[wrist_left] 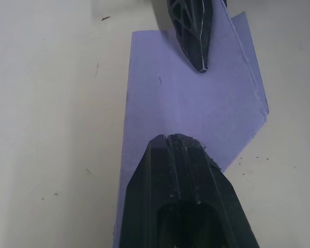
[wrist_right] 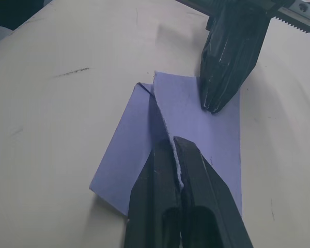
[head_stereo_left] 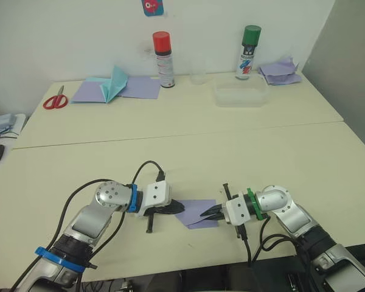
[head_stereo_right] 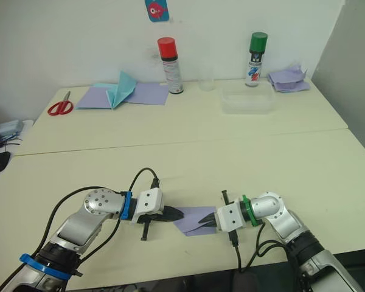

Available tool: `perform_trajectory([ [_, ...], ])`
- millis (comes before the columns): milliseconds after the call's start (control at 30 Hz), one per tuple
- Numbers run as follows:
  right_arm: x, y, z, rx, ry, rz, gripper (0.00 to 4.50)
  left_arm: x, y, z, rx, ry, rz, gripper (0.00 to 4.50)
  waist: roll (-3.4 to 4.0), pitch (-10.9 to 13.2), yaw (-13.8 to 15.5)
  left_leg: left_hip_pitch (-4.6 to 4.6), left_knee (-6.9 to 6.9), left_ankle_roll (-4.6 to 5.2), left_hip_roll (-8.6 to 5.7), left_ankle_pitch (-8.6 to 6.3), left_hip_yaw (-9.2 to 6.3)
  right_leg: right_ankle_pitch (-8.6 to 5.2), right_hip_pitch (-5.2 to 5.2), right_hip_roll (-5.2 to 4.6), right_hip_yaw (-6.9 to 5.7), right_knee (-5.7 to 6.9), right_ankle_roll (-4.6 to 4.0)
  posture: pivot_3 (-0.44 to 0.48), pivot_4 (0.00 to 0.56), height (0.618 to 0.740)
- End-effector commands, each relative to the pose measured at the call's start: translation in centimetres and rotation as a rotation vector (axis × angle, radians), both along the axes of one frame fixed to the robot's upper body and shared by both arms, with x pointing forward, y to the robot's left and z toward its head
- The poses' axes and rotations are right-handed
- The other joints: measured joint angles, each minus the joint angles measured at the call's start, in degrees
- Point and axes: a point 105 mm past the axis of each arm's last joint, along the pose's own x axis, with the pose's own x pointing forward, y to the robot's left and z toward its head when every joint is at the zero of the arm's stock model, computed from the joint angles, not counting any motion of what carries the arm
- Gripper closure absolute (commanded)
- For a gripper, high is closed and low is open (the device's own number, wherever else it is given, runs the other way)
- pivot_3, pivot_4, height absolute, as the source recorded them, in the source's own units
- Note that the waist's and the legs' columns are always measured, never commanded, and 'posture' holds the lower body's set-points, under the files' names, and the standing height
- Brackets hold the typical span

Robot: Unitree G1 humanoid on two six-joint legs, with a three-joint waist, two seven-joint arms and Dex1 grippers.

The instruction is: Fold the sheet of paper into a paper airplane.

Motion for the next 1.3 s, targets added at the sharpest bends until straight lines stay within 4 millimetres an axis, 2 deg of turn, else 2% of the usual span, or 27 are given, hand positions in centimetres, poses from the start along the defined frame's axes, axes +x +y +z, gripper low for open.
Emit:
perform_trajectory([
  [33, 0.2, -0.7, 0.3, 0.004, -0.020, 0.008, 4.46, -0.1, 2.1, -2.7, 0.091, 0.080, 0.074, 4.50, 0.00, 0.0, 0.0, 0.00, 0.00, 0.00, 0.00, 0.00, 0.00, 0.00, 0.00, 0.00, 0.00, 0.00, 0.00, 0.000, 0.150, 0.740],
  [467, 0.2, -1.0, 0.1, -0.003, -0.023, 0.027, 4.46, 0.4, 2.9, -1.5, 0.050, 0.092, 0.124, 4.50, 0.00, 0.0, -0.1, 0.01, 0.01, 0.00, 0.04, 0.00, 0.01, 0.00, -0.02, 0.03, 0.01, 0.03, 0.00, 0.000, 0.150, 0.740],
  [833, -0.9, -2.1, 0.8, -0.016, 0.036, 0.027, 4.46, -0.6, 2.6, -3.1, 0.080, 0.132, 0.115, 4.50, 0.00, 0.0, -0.1, 0.01, 0.00, 0.00, 0.03, -0.01, 0.01, 0.00, -0.01, 0.02, 0.02, 0.01, 0.00, 0.000, 0.150, 0.740],
  [1100, -0.3, 0.0, 0.9, 0.037, 0.018, 0.008, 4.46, -0.3, 2.8, -3.0, 0.083, 0.127, 0.117, 4.50, 0.01, 0.0, -0.4, 0.03, 0.00, 0.00, 0.10, 0.00, 0.01, 0.00, -0.01, 0.04, 0.00, 0.03, 0.00, 0.000, 0.150, 0.740],
  [1300, -0.5, 0.4, 0.7, 0.046, 0.007, 0.013, 4.46, -0.1, 2.7, -3.0, 0.074, 0.132, 0.135, 4.50, 0.02, 0.0, -0.6, 0.05, 0.00, 0.01, 0.17, -0.01, 0.01, 0.00, -0.02, 0.14, 0.01, 0.05, 0.00, 0.000, 0.150, 0.740],
])
